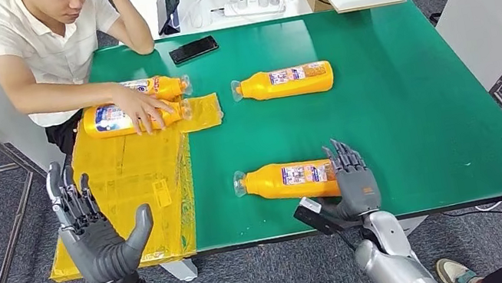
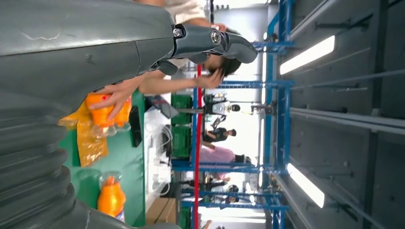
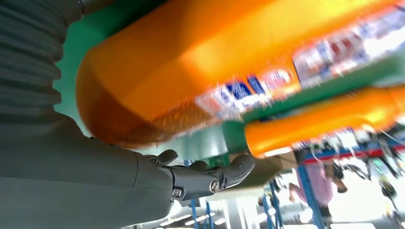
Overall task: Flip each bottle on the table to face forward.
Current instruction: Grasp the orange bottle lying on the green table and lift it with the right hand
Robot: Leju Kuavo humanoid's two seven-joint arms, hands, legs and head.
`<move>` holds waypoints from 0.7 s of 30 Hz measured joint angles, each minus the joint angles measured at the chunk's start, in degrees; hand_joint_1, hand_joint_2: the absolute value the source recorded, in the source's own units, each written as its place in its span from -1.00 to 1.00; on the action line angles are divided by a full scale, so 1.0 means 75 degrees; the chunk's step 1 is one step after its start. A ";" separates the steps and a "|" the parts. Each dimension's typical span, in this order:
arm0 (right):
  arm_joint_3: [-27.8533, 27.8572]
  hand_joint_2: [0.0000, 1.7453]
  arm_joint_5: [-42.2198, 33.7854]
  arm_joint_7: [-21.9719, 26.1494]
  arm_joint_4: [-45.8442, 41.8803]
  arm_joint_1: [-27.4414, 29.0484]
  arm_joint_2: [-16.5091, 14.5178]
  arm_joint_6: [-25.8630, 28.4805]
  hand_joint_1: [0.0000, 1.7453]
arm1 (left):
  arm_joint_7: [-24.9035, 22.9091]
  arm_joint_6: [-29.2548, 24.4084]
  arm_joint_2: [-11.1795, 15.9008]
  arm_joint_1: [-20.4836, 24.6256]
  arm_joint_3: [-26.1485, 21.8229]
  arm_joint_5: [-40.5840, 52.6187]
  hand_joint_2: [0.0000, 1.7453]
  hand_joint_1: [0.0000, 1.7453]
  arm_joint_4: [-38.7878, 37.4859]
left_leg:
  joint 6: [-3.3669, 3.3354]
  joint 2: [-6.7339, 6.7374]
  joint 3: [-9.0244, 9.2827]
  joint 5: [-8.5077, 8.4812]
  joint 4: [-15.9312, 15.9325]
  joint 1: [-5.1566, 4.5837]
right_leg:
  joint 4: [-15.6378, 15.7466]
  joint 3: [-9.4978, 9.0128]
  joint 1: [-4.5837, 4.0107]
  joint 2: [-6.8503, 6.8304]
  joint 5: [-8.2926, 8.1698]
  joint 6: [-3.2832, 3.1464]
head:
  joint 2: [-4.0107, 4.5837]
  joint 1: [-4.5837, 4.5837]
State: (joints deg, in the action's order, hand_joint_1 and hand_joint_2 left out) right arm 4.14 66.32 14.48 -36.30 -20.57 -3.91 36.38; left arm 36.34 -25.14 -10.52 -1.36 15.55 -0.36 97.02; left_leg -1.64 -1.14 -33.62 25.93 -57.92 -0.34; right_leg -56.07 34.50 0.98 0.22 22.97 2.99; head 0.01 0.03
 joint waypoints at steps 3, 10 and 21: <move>-0.0210 1.00 0.0077 -0.0447 0.0353 -0.0257 0.0101 -0.0015 -1.00 | -0.0103 0.0060 0.0015 0.0063 0.0074 -0.0023 1.00 -1.00 -0.0097 | 0.0000 0.0000 0.0002 0.0000 -0.0001 0.0000 | 0.0000 -0.0001 0.0000 0.0000 -0.0001 0.0001 | -0.0001 0.0000; -0.0473 1.00 -0.0117 -0.0810 0.0854 -0.0582 0.0222 -0.0495 -1.00 | -0.0460 0.0274 0.0018 0.0110 0.0120 -0.0301 1.00 -1.00 -0.0294 | 0.0001 0.0008 0.0009 0.0000 -0.0001 0.0002 | 0.0001 -0.0002 -0.0002 0.0003 0.0000 0.0000 | 0.0000 -0.0001; -0.0768 1.00 -0.0706 -0.0548 0.1182 -0.0829 0.0416 -0.1512 0.98 | -0.1333 0.1376 0.0018 0.0259 0.0147 -0.1495 1.00 -1.00 -0.0510 | 0.0000 0.0029 0.0077 0.0002 0.0000 0.0000 | 0.0006 -0.0064 -0.0002 0.0012 -0.0001 -0.0002 | -0.0001 0.0002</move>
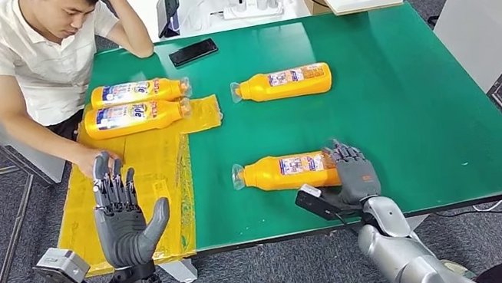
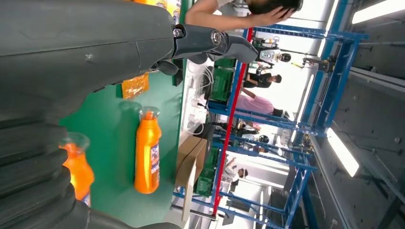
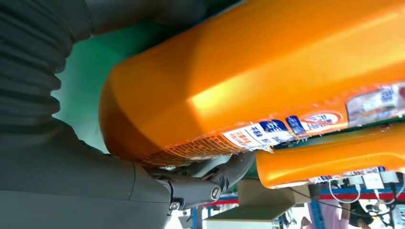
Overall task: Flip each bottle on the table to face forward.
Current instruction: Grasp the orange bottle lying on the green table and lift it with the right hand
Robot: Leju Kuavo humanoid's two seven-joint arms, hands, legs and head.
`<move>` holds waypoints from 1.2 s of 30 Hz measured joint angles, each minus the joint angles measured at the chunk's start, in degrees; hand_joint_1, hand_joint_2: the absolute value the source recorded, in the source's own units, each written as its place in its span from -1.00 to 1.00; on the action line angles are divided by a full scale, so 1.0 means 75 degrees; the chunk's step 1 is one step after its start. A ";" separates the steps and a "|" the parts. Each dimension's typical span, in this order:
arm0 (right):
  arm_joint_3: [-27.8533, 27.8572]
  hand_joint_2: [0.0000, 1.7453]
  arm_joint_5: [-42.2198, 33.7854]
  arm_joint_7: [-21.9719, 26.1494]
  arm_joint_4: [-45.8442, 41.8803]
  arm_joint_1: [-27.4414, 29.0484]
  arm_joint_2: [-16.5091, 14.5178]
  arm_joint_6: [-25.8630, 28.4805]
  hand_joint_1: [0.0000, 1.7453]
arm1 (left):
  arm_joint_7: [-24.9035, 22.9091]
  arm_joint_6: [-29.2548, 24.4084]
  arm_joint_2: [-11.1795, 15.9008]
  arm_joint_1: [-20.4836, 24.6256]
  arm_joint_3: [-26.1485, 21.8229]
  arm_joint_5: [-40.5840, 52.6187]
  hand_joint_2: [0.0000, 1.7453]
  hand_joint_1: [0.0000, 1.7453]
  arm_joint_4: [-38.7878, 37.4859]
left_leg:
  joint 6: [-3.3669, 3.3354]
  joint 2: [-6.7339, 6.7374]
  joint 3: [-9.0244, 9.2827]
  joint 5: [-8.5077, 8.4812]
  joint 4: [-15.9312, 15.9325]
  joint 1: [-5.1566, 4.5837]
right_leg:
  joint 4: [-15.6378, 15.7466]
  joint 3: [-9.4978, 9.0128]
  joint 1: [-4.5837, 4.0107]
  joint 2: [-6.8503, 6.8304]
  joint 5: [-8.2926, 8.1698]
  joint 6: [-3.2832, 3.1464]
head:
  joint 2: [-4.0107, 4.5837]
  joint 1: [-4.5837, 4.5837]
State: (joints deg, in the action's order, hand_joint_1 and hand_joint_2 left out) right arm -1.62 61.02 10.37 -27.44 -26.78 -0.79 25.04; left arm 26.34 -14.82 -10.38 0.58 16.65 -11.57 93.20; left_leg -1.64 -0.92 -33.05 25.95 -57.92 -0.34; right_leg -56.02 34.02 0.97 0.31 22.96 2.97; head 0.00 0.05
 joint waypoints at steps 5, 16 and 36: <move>0.0022 1.00 -0.0857 0.0823 0.0001 -0.0052 0.0043 -0.0496 1.00 | -0.0067 0.0073 0.0000 0.0064 0.0004 -0.0066 1.00 -1.00 -0.0063 | 0.0001 0.0023 0.0024 0.0004 0.0000 0.0000 | 0.0001 -0.0016 -0.0001 0.0022 -0.0001 0.0000 | 0.0001 -0.0004; 0.0269 1.00 -0.2958 0.2138 -0.0358 0.0389 -0.0053 -0.0337 1.00 | -0.1294 0.0597 0.0095 0.0065 0.0126 -0.1178 1.00 -1.00 -0.0468 | 0.0002 0.0034 0.0015 0.0005 0.0001 0.0003 | -0.0003 -0.0012 -0.0004 0.0024 -0.0001 -0.0001 | 0.0002 -0.0001; -0.0575 1.00 -0.5417 0.2944 -0.4029 0.2238 -0.0933 -0.0192 0.99 | -0.2160 0.0879 0.0382 -0.0059 0.0589 -0.2902 1.00 -1.00 -0.1156 | 0.0003 0.0012 -0.0065 0.0003 0.0001 0.0005 | -0.0010 0.0062 -0.0003 0.0023 0.0001 -0.0001 | 0.0001 -0.0003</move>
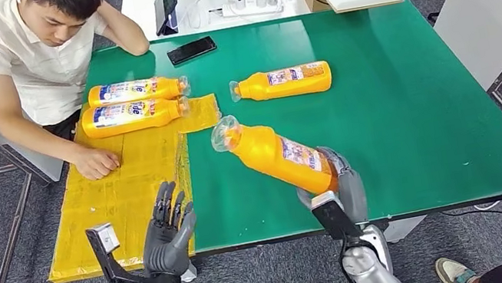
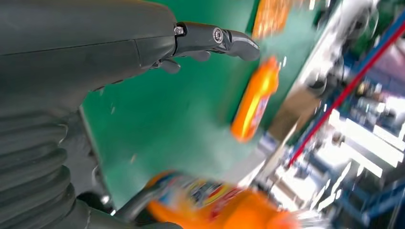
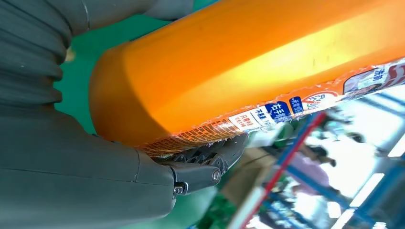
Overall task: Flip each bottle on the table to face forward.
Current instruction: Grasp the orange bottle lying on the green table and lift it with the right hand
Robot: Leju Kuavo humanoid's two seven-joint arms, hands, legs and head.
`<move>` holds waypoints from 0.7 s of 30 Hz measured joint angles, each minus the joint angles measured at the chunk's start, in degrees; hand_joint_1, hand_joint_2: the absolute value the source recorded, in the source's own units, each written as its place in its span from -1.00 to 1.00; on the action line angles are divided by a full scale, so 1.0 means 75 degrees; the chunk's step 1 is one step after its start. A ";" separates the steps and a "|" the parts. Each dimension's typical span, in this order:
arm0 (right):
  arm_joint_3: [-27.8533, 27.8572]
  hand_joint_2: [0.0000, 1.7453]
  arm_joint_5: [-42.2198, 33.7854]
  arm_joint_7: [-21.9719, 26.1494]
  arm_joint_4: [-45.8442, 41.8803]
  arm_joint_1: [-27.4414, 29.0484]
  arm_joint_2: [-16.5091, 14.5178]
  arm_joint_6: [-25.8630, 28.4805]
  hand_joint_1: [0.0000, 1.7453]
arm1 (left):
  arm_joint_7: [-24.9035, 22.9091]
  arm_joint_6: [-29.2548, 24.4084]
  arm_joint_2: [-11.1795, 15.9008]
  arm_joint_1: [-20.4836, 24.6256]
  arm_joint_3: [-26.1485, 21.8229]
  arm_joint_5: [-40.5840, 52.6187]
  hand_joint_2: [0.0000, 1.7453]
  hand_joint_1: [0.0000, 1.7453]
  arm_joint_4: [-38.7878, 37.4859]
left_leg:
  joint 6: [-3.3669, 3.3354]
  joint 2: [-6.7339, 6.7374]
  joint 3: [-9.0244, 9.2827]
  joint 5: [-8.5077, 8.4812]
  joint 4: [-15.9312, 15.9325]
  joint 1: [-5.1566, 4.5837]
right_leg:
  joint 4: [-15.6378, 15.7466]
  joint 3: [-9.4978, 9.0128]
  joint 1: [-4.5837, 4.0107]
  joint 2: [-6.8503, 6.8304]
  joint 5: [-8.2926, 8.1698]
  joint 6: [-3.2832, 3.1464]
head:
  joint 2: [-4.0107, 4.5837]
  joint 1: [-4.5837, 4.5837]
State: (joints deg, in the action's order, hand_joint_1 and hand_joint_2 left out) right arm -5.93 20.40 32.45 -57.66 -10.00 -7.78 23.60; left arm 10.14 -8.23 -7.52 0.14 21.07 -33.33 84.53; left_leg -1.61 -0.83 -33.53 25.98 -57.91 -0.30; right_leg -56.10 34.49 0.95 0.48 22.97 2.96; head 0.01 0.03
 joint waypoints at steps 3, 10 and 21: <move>-0.0522 1.00 0.0019 0.0076 -0.0408 0.0159 -0.0031 -0.0207 0.93 | 0.0124 0.0142 0.0015 -0.0009 0.0174 0.0213 1.00 -1.00 0.0020 | 0.0000 -0.0002 -0.0006 0.0000 0.0000 -0.0001 | 0.0002 0.0005 0.0001 0.0000 0.0000 0.0000 | 0.0000 0.0001; -0.1489 1.00 0.0001 0.0082 -0.0793 0.0313 -0.0050 -0.0549 0.84 | 0.0564 0.0292 0.0043 0.0057 0.0468 0.0970 1.00 -1.00 0.0034 | 0.0000 -0.0007 -0.0010 0.0000 0.0000 -0.0002 | 0.0002 0.0008 0.0002 -0.0002 0.0000 0.0000 | 0.0000 0.0000; -0.2538 1.00 0.0310 0.0181 -0.0131 0.0106 -0.0343 -0.1137 0.84 | 0.0625 0.0626 0.0079 0.0204 0.0699 0.1544 1.00 -1.00 0.0151 | 0.0000 -0.0007 -0.0011 0.0000 0.0000 0.0000 | 0.0001 0.0013 0.0000 -0.0002 0.0001 -0.0001 | -0.0001 0.0000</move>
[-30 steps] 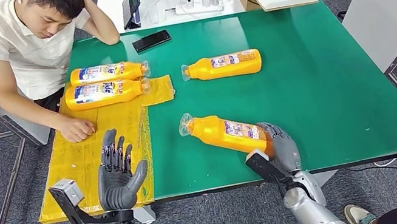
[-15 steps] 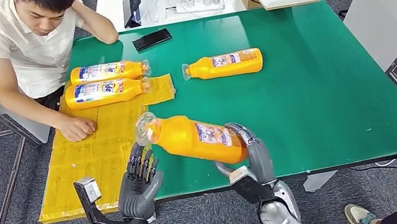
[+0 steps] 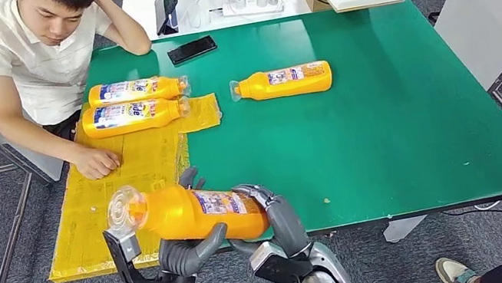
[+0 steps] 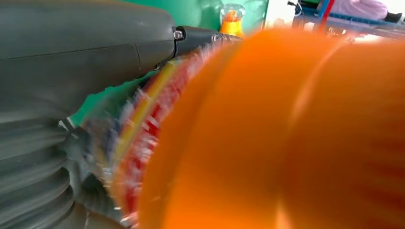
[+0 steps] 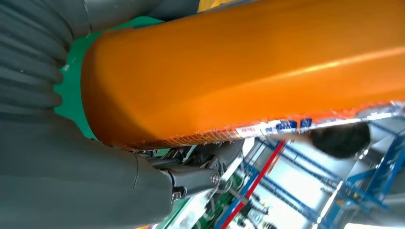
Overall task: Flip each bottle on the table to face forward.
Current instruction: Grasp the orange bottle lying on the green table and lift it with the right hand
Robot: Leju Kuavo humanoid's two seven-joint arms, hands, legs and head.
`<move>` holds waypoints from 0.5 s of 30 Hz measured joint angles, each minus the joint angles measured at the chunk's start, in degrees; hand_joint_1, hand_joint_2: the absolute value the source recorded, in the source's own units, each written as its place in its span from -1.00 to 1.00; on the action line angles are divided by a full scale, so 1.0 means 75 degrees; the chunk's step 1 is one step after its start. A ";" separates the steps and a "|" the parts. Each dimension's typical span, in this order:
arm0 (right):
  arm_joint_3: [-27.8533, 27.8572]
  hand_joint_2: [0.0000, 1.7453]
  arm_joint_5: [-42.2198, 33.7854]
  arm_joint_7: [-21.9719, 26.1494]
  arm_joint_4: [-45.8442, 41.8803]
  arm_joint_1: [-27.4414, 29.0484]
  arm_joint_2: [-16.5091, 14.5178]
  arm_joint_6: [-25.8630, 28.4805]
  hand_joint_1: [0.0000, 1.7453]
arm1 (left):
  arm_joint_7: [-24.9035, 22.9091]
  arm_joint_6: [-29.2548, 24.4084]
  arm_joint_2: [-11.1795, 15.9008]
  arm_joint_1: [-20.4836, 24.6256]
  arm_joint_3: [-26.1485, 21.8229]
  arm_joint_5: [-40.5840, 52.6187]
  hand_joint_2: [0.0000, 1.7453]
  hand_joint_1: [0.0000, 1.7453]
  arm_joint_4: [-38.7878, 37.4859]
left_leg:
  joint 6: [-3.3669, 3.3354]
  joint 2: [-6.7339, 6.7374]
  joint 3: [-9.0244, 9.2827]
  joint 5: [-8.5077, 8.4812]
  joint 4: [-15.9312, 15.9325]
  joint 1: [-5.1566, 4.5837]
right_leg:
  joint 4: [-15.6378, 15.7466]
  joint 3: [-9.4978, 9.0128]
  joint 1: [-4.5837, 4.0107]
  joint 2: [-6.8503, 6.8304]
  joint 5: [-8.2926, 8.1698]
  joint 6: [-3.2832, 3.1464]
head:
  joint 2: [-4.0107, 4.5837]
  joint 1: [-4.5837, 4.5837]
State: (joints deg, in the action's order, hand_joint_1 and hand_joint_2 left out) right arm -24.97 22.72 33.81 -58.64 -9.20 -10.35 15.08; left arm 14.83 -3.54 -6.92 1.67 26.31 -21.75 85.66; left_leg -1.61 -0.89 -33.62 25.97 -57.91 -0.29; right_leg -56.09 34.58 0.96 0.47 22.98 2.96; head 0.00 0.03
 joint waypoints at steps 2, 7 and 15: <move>-0.0124 1.00 0.0007 -0.0039 0.0119 -0.0062 -0.0045 0.0002 0.89 | 0.0031 0.0039 -0.0001 0.0002 0.0000 -0.0001 1.00 -1.00 0.0000 | 0.0000 -0.0001 -0.0001 0.0000 0.0000 0.0000 | 0.0000 0.0000 0.0001 0.0000 0.0000 0.0000 | 0.0000 0.0000; -0.0224 1.00 -0.0067 -0.0068 0.0310 -0.0150 -0.0091 0.0058 0.98 | 0.0047 0.0091 -0.0001 0.0002 -0.0005 -0.0005 1.00 -0.99 0.0002 | 0.0000 -0.0001 -0.0002 0.0000 0.0000 -0.0002 | 0.0001 -0.0001 0.0003 -0.0001 0.0000 0.0000 | 0.0000 0.0001; -0.0299 0.00 -0.0146 -0.0066 0.0510 -0.0275 -0.0145 0.0123 -0.86 | -0.0141 0.0269 -0.0001 0.0115 -0.0065 -0.0417 1.00 1.00 -0.0118 | 0.0000 0.0000 -0.0003 0.0000 0.0000 -0.0001 | 0.0000 0.0001 0.0001 0.0000 0.0000 0.0000 | 0.0001 0.0000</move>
State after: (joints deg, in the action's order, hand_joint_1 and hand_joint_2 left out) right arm -27.21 21.62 33.31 -54.82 -11.26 -11.44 16.00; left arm 13.78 -1.52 -6.93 2.53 25.82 -24.88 84.77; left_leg -1.61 -0.89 -33.64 25.97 -57.91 -0.30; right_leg -56.09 34.59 0.96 0.46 22.98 2.96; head 0.01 0.03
